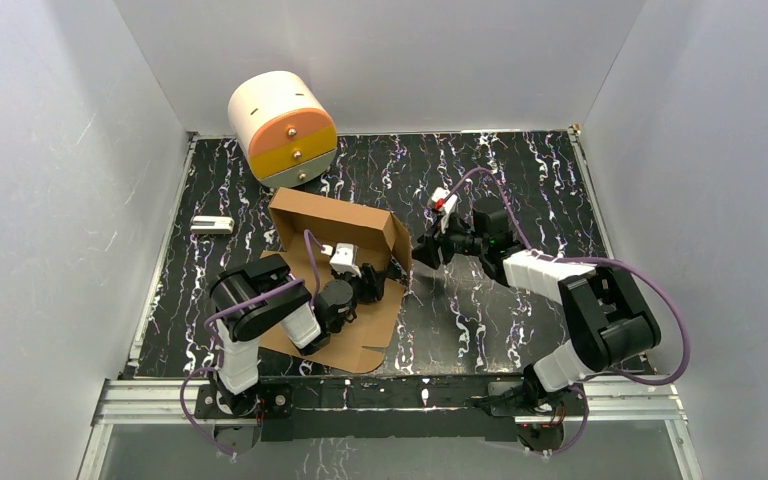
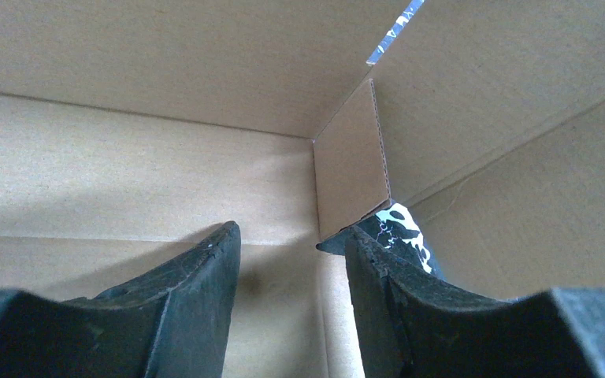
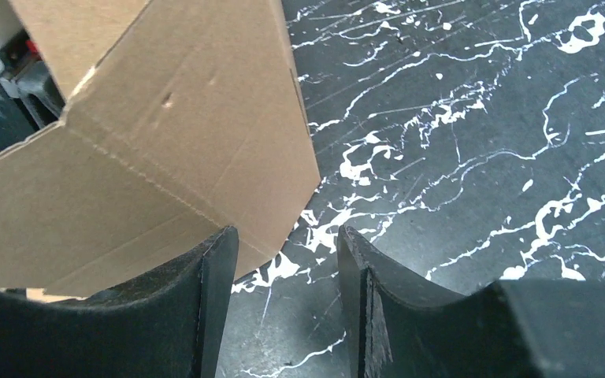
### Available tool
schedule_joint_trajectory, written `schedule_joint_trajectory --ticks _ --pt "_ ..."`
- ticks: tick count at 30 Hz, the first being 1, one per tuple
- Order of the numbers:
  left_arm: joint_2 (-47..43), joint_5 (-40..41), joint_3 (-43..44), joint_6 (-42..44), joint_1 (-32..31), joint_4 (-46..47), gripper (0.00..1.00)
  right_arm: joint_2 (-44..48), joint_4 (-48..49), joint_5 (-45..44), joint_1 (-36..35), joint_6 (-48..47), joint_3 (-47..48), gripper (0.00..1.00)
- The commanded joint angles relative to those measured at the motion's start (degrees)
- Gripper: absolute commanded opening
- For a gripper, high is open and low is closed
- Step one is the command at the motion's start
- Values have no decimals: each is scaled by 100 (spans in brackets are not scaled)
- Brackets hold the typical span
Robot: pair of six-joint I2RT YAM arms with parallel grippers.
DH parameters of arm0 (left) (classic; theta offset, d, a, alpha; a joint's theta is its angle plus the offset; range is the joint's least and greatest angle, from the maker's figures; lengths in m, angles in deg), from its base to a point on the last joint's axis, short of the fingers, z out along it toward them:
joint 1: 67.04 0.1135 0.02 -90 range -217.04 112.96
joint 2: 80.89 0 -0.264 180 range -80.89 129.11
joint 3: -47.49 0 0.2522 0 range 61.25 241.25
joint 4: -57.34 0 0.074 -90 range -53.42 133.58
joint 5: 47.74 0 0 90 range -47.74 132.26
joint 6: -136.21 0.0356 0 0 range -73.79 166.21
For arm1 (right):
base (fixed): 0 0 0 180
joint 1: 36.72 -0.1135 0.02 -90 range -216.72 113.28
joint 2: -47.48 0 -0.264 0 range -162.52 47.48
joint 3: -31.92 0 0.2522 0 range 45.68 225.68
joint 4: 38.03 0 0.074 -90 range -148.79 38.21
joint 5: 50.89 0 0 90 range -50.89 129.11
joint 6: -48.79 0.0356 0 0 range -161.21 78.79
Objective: Fold the paper box
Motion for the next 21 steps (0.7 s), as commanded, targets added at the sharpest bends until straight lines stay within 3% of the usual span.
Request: schedule_joint_trajectory --ticks 1,11,21 --pt "126 -183 -4 -75 40 115 49 -61 605 472 -7 217 78 58" --pt "-137 -323 -82 41 35 115 50 -376 1386 407 -148 683 -37 60" --pt "-1469 -272 -489 32 44 -307 57 -510 1728 338 -213 823 -142 60"
